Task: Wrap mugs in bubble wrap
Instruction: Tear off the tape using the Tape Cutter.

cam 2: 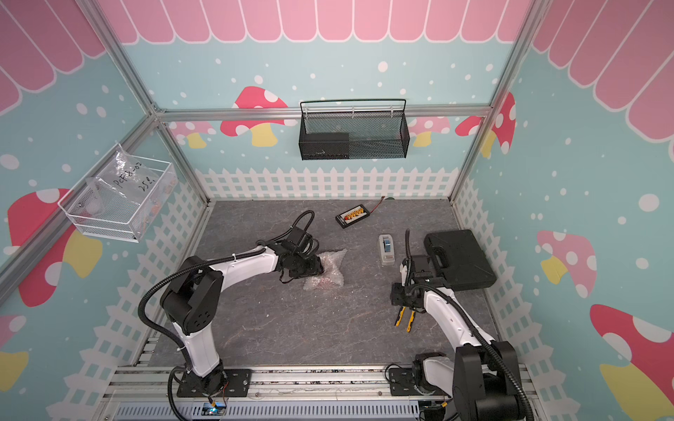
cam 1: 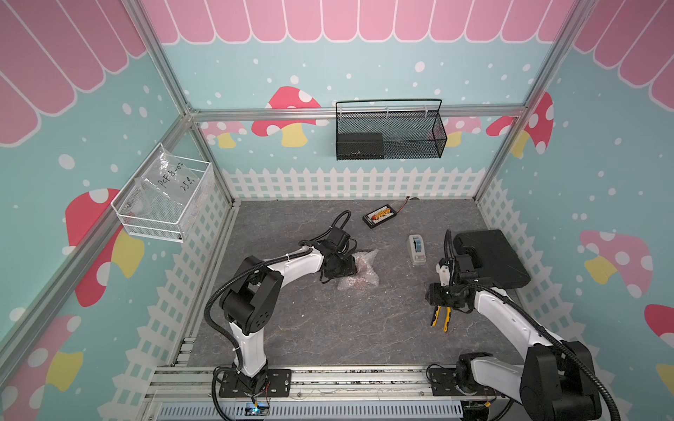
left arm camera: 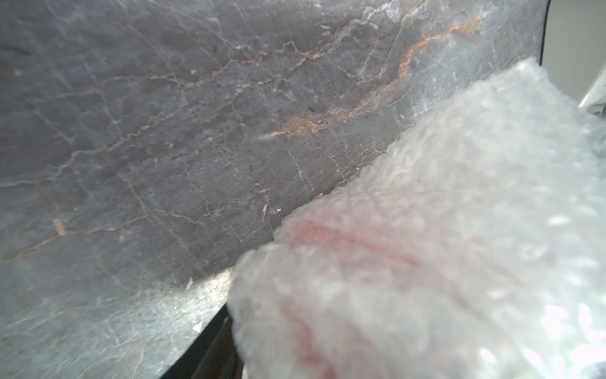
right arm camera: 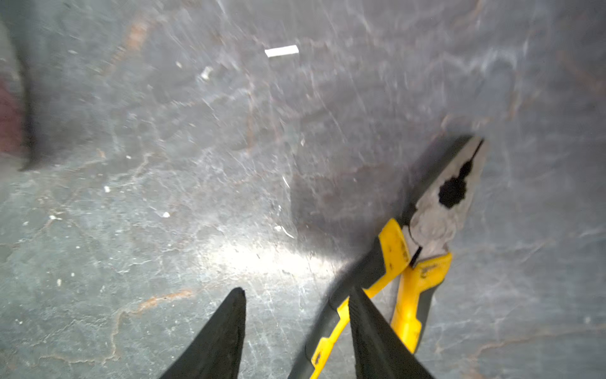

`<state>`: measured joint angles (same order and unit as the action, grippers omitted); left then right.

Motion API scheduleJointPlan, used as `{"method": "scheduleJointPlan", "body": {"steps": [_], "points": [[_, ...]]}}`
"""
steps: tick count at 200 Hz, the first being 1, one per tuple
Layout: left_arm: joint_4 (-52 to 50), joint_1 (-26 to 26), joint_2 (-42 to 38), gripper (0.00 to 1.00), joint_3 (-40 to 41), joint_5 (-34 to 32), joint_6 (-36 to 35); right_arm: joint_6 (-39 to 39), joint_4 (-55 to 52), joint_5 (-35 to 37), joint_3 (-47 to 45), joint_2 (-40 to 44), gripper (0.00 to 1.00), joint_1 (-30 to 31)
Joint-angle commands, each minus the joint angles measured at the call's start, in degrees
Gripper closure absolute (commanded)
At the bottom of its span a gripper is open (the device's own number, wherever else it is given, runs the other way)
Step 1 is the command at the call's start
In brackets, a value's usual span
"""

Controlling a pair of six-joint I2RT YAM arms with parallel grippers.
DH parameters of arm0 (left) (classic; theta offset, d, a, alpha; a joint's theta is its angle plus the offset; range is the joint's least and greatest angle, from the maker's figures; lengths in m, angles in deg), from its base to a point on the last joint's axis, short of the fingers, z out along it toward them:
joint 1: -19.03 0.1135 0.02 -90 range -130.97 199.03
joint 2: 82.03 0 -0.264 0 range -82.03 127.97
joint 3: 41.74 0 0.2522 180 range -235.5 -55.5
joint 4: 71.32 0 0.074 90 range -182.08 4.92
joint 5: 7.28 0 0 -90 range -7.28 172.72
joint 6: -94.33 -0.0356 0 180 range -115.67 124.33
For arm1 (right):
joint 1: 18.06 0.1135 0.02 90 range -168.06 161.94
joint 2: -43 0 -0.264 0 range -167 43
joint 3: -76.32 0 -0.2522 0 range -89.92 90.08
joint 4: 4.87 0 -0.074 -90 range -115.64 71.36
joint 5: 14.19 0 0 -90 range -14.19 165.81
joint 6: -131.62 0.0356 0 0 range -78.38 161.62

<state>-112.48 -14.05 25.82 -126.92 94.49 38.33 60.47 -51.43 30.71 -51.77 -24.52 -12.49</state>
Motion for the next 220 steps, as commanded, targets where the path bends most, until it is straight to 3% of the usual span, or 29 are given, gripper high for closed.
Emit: {"method": "scheduleJointPlan", "body": {"steps": [1,15,61,121,168,220], "points": [[-1.41,0.17,-0.49,0.41,-1.26,0.18,-1.22,-5.06,4.77,-3.75,3.05,-1.11,0.44,-2.1],[-1.43,0.2,-0.36,0.41,-1.27,0.35,-1.13,-4.81,13.04,-10.1,3.15,-3.15,0.44,-3.55],[-1.72,0.19,-0.19,0.41,-1.34,0.54,-1.22,-1.98,36.93,-17.69,-1.0,-15.96,0.45,-8.16],[-2.05,0.08,1.03,0.41,-1.75,0.93,-1.42,-0.14,49.33,-26.56,-1.78,-25.02,0.46,-12.24],[-2.26,0.12,1.31,0.41,-2.14,0.87,-1.57,1.26,53.6,-27.02,-1.86,-31.12,0.46,-11.99],[-2.22,0.03,1.39,0.41,-2.06,0.88,-1.48,4.24,56.83,-30.65,-3.42,-30.93,0.61,-11.45]]}}
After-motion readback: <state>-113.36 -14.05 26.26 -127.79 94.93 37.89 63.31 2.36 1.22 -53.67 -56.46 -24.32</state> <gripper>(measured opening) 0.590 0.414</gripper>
